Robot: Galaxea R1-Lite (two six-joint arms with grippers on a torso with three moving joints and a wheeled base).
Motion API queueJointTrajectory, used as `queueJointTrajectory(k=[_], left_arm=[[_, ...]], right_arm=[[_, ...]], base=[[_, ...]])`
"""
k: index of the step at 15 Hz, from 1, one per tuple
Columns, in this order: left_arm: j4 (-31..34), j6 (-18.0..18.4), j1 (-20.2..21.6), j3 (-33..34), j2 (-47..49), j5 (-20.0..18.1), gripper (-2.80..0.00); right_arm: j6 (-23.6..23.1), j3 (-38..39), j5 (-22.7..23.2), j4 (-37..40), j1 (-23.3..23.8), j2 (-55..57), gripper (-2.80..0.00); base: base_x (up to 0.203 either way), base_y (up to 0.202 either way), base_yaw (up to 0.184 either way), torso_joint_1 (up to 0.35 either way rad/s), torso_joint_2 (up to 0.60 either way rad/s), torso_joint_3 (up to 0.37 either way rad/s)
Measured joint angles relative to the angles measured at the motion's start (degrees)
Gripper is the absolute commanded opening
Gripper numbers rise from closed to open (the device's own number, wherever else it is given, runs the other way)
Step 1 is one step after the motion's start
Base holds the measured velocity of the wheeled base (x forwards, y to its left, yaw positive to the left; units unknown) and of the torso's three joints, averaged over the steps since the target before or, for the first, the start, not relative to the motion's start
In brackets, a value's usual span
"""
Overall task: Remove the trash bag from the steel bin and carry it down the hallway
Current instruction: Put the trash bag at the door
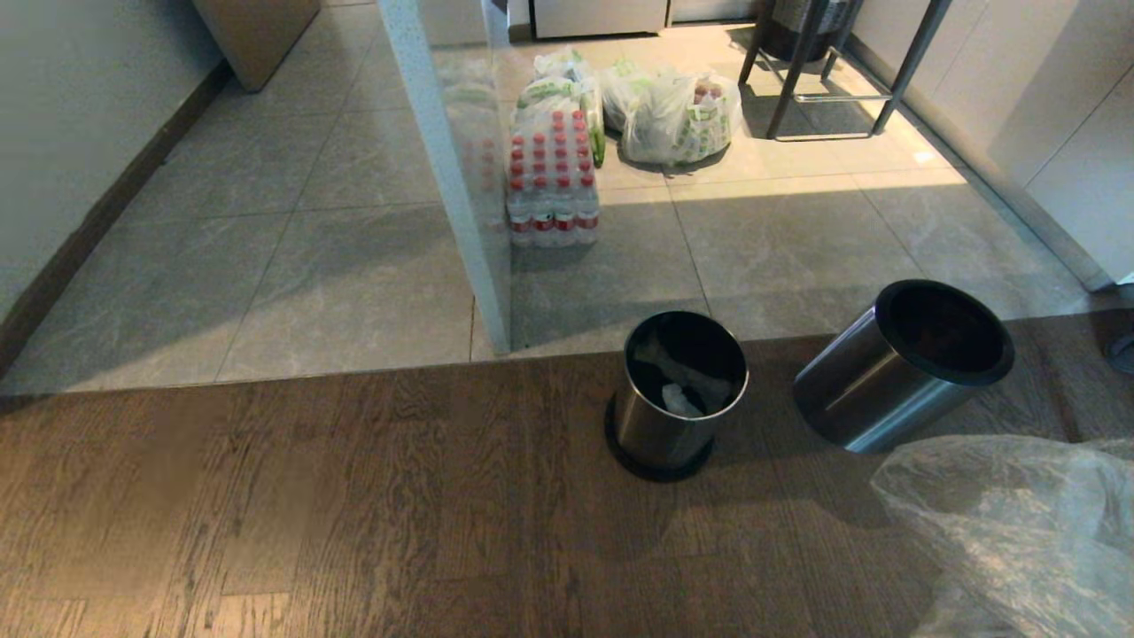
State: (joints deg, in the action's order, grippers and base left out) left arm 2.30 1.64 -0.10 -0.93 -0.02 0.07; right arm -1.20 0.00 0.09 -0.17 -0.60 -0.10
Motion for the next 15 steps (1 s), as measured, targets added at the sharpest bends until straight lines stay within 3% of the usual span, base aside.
queueJointTrajectory(k=[4, 15], left_arm=[[-1.45, -1.74, 0.0, 0.37, 0.0, -0.02, -2.8], [-1.62, -2.24, 0.0, 0.58, 0.0, 0.0, -2.8]], right_arm=[[0.0, 0.0, -0.04, 0.01, 0.0, 0.0, -2.8], [0.01, 0.0, -0.01, 0.01, 0.0, 0.0, -2.8]], base=[[0.0, 0.0, 0.0, 0.002, 0.0, 0.181], [0.0, 0.0, 0.0, 0.003, 0.0, 0.201]])
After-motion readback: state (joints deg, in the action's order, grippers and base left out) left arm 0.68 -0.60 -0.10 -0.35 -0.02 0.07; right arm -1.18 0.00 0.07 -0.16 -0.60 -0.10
